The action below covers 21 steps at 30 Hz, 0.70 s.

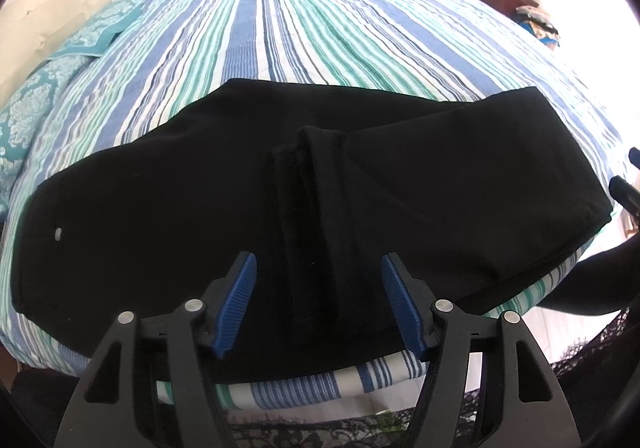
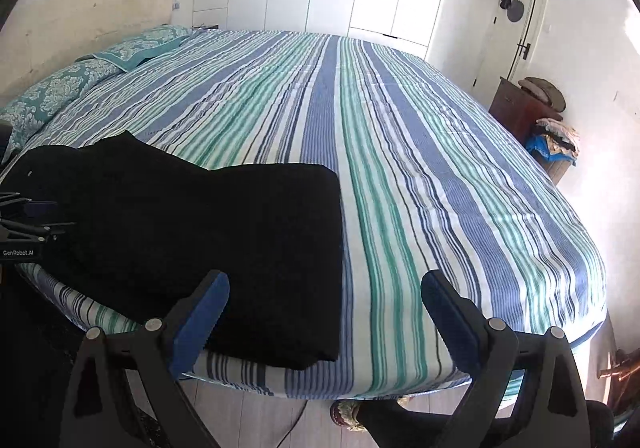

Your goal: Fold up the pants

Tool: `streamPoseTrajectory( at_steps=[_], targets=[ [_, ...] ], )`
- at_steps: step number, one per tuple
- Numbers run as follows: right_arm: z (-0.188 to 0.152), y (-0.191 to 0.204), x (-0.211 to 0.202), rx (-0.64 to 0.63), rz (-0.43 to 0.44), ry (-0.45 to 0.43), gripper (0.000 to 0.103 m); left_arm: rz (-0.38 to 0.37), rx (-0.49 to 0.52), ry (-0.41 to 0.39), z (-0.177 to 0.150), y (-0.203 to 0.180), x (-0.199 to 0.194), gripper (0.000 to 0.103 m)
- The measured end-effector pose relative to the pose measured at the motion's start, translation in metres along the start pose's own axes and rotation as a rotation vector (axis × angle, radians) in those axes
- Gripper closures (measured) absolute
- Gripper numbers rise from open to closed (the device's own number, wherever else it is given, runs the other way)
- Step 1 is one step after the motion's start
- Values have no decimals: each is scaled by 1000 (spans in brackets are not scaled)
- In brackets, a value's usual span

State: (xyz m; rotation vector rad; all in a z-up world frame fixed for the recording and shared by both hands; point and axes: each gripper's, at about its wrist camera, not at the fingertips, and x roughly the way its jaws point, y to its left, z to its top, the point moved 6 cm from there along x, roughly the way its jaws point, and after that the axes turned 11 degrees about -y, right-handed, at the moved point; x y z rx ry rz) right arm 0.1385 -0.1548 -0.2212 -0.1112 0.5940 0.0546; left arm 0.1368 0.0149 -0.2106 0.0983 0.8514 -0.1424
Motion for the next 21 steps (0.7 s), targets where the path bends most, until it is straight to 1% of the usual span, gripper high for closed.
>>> streamPoseTrajectory(
  at_steps=[3,4,6,9,11,16,21],
  targets=[
    [3,18,17,-9,43,16,7,14,-1,31,-6,0,8,31],
    [2,24,25,-10,53,33,7,14,-4,42,-8,0,12,31],
    [-5,30,41,-10,66,84,7,8,-15,34,-7,0,14,28],
    [-23,35,61,-12,52,169,7,5,-25,37,-8,2,15,25],
    [-33,34,67,-10,25,205,0,-2,-44,44,-9,5,17,23],
    [-45,28,70,37,33,230,0,-12,-65,44,-10,6,20,20],
    [-47,28,68,34,33,230,0,-1,-59,41,-12,4,20,16]
  ],
)
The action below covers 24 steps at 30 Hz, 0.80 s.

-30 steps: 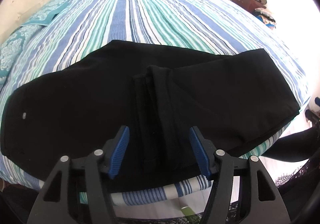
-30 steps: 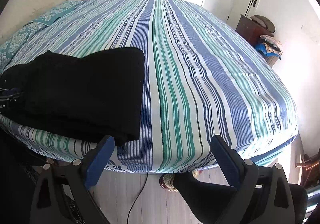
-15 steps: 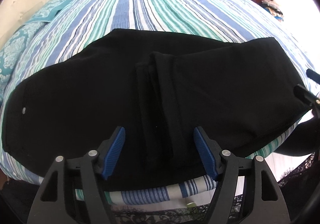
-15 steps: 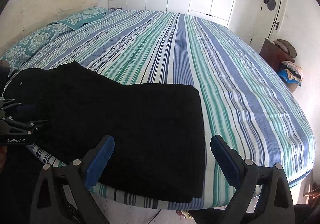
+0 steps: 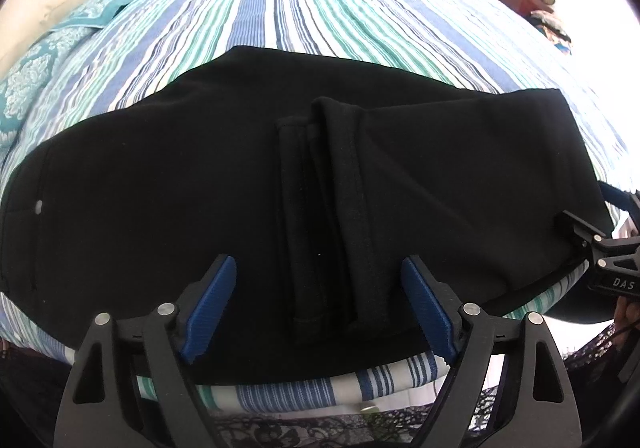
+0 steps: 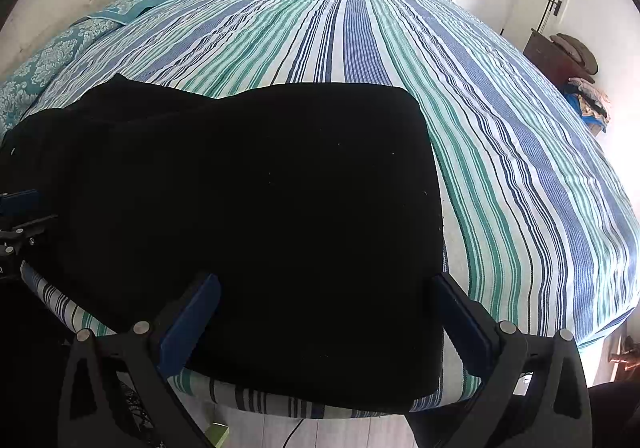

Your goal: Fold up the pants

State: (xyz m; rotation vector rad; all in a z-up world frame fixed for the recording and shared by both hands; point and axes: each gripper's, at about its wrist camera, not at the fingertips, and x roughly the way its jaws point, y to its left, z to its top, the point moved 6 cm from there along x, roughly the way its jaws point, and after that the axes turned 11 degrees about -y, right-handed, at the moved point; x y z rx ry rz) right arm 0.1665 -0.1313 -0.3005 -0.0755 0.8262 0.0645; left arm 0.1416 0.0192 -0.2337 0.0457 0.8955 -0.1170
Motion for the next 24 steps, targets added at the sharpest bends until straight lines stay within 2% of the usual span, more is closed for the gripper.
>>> streamPoseTrajectory(
  at_steps=[15,18,21,24],
  targets=[
    [2,-4,-4,32,4,3,0,13,-14,-3,-6,5,1,9],
    [13,-14,-20,85,-16,-61,0,12,-18,-2,-7,6,1,8],
    [30,-20,-39,88,-26,-177,0,14,-18,-2,-7,7,1,6],
    [48,-5,-58,60,94,-296,0,13,-21,0,-8,8,2,5]
  ],
)
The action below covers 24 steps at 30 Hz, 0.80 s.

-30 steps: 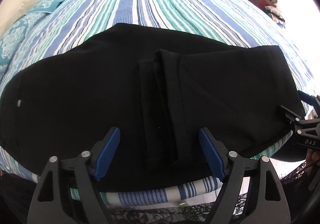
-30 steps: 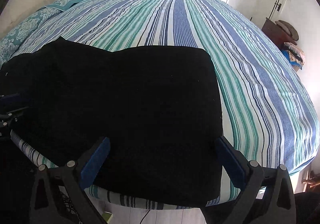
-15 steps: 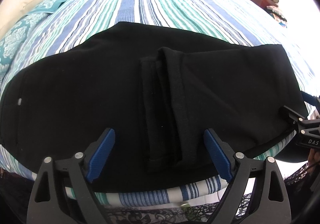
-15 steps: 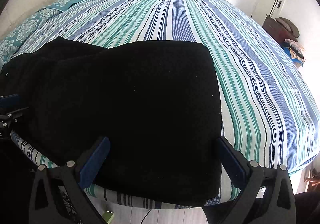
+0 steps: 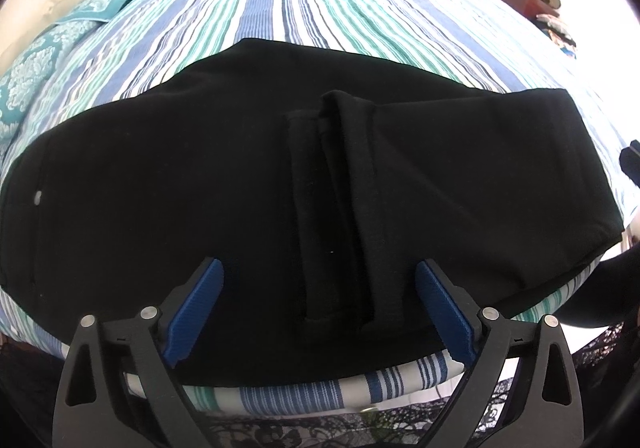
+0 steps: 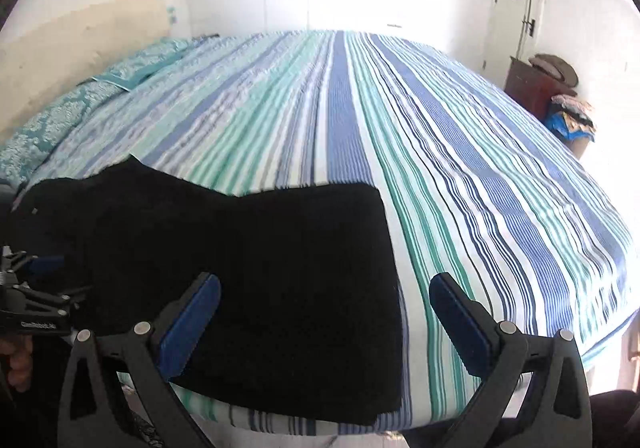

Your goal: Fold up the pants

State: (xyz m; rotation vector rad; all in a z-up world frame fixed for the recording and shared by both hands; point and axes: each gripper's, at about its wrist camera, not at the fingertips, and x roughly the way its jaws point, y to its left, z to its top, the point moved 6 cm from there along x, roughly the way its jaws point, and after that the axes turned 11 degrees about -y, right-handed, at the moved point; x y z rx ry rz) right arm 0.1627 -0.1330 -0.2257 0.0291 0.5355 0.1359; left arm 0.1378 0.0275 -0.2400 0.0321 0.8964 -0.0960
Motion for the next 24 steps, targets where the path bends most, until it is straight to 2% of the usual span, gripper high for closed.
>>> streamPoseTrajectory(
  at_steps=[2,5,7,9,10,13,16,20,24],
  targets=[
    [7,19,6,-27,113,-13,0,1,1,0,1,0,0,5],
    [7,37,38,-34,217,59,0,3,1,-4,1,0,1,4],
    [-1,33,66,28,225,162,0,1,-2,-4,0,0,0,4],
    [-16,17,96,96,169,291,0,-4,-2,1,1,-1,1,2],
    [-21,12,102,133,176,318,0,-8,1,5,1,-2,1,2],
    [-9,7,93,147,181,276,0,0,2,7,1,-3,1,2],
    [12,0,75,191,182,176,0,2,-2,7,1,-4,2,1],
    [6,-25,55,279,51,203,0,-2,1,7,3,-2,2,1],
    [0,-34,19,419,98,192,0,-2,0,6,3,-1,3,1]
  ],
)
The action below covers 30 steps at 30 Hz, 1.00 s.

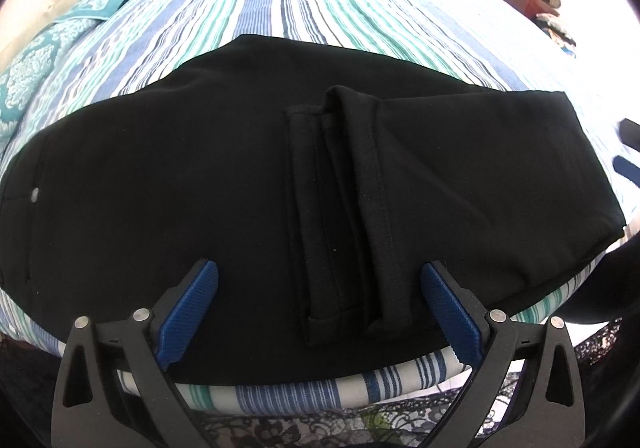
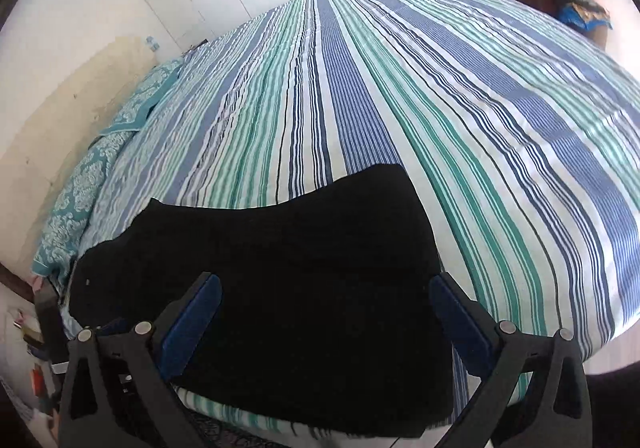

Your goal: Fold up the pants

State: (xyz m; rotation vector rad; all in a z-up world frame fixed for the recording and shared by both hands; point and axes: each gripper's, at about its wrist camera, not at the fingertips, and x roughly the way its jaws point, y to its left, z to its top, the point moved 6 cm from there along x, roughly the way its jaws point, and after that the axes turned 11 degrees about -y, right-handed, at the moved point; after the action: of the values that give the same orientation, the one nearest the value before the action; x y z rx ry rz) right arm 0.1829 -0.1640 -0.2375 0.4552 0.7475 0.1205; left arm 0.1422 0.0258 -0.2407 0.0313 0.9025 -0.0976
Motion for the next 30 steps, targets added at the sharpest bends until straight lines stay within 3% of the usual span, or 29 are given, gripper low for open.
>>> streamPoseTrajectory(
  at_steps=[4,7,8,11,14,16,22,30],
  targets=[
    [-21,15,-10,-2,120,57,0,2,-3,0,1,1,2,0],
    [-50,2,15,52,90,201,0,0,-2,2,2,1,3,0],
    [-54,-2,18,76,91,208,1,-1,1,2,2,1,3,0],
    [-38,8,3,53,103,111,1,-6,-10,0,1,2,0,1],
    [-21,27,-17,-96,86,-23,1,-54,-50,-47,6,3,-12,3],
    [-17,36,-22,-163,71,-67,1,-75,-50,-88,10,4,-22,3],
    [-24,43,-12,-195,63,-54,1,-59,-74,-120,8,27,-36,3],
    [-29,40,-7,-205,56,-26,0,-4,-313,-125,1,100,-40,3]
  ],
)
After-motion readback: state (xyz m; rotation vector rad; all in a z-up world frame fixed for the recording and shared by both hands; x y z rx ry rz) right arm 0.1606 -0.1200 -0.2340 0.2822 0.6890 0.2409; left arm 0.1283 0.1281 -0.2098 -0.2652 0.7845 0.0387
